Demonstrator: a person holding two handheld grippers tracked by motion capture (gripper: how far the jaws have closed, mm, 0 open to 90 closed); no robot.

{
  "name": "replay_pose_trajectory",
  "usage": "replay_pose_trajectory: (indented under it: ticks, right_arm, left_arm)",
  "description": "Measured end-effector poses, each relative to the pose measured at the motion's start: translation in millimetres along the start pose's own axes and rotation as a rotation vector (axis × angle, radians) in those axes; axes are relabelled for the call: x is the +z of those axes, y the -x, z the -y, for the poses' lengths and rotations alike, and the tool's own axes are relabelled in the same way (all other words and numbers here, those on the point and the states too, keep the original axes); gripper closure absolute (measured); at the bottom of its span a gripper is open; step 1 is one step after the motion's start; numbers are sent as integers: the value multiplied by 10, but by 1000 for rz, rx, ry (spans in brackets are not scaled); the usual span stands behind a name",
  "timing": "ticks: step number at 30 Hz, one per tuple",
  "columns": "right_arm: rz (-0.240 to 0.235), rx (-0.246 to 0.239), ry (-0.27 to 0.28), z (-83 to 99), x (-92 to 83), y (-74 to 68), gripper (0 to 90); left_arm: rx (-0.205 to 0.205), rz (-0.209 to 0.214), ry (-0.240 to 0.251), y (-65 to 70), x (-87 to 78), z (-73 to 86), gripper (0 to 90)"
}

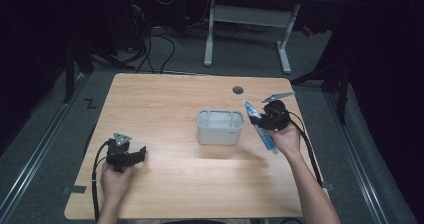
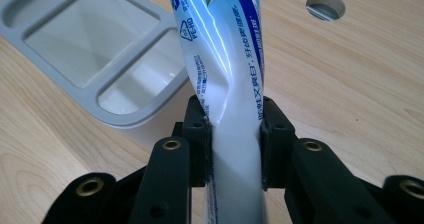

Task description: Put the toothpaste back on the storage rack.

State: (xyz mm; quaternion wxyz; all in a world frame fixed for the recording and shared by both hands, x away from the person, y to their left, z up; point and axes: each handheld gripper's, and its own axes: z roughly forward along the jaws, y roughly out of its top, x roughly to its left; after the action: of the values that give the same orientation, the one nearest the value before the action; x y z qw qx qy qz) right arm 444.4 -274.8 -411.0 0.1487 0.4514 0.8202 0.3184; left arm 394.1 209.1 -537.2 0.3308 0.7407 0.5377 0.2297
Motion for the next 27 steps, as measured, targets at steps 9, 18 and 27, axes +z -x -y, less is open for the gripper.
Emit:
replay_pose_trajectory:
  ticks: [9, 18, 27]
  right_arm:
    - [-46, -8, 58, -32, -169, -100, 710]
    - [-58, -5, 72, -42, -216, -112, 708]
    - [-71, 10, 95, -98, -285, -119, 709]
  left_arm:
    - [1, 0, 0, 1, 0, 0, 243]
    - [2, 0, 0, 1, 1, 0, 245]
    - [-1, 0, 1, 2, 2, 0, 245]
